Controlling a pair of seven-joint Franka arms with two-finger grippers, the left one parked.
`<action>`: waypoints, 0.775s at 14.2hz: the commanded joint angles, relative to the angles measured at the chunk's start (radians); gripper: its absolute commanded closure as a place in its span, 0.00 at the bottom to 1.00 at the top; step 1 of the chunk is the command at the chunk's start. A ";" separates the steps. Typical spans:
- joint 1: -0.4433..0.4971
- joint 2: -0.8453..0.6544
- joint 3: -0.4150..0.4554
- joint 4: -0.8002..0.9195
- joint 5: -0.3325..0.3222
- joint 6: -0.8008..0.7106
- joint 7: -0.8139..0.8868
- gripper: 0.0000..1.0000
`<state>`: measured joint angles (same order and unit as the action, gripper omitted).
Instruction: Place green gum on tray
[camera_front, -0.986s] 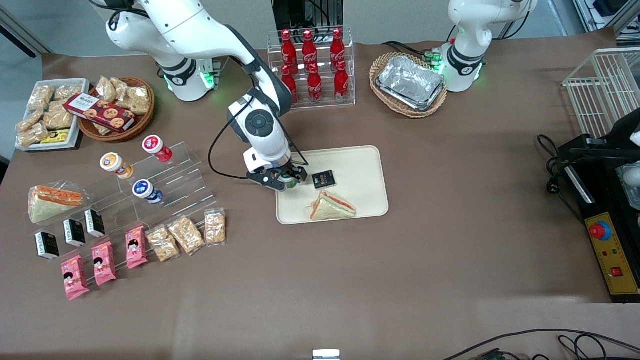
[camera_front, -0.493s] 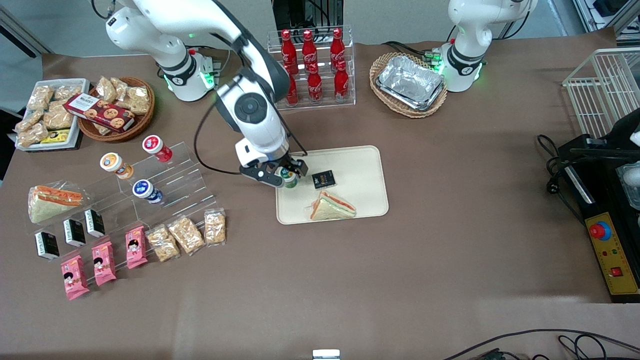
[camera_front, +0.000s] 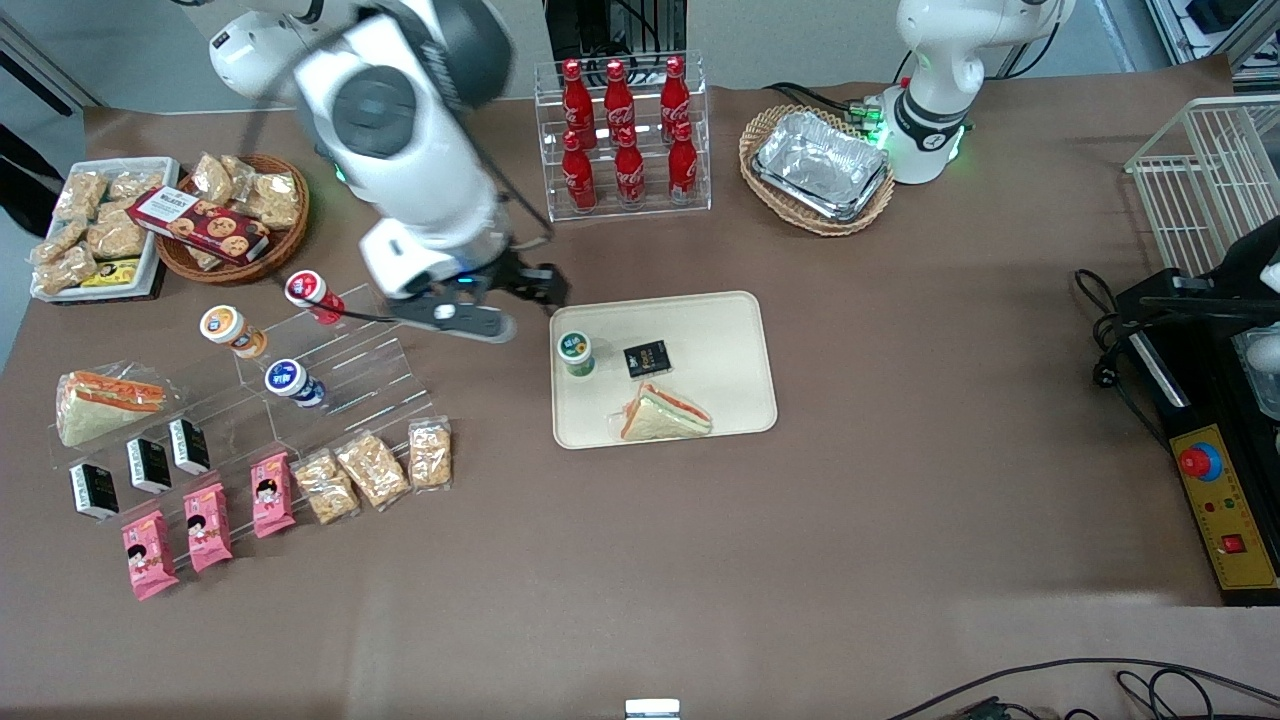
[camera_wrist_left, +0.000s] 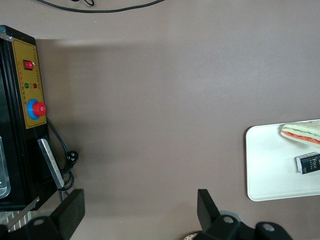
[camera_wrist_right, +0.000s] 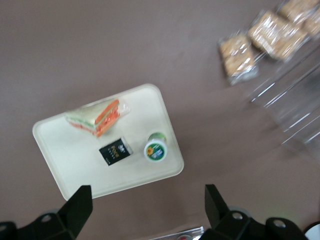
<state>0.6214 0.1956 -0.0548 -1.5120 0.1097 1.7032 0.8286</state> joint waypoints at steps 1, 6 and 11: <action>-0.125 -0.091 0.009 0.020 -0.034 -0.074 -0.122 0.00; -0.382 -0.156 0.013 -0.037 -0.070 -0.089 -0.553 0.00; -0.577 -0.162 0.007 -0.053 -0.064 -0.106 -0.877 0.00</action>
<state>0.0961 0.0625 -0.0594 -1.5399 0.0493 1.6099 0.0484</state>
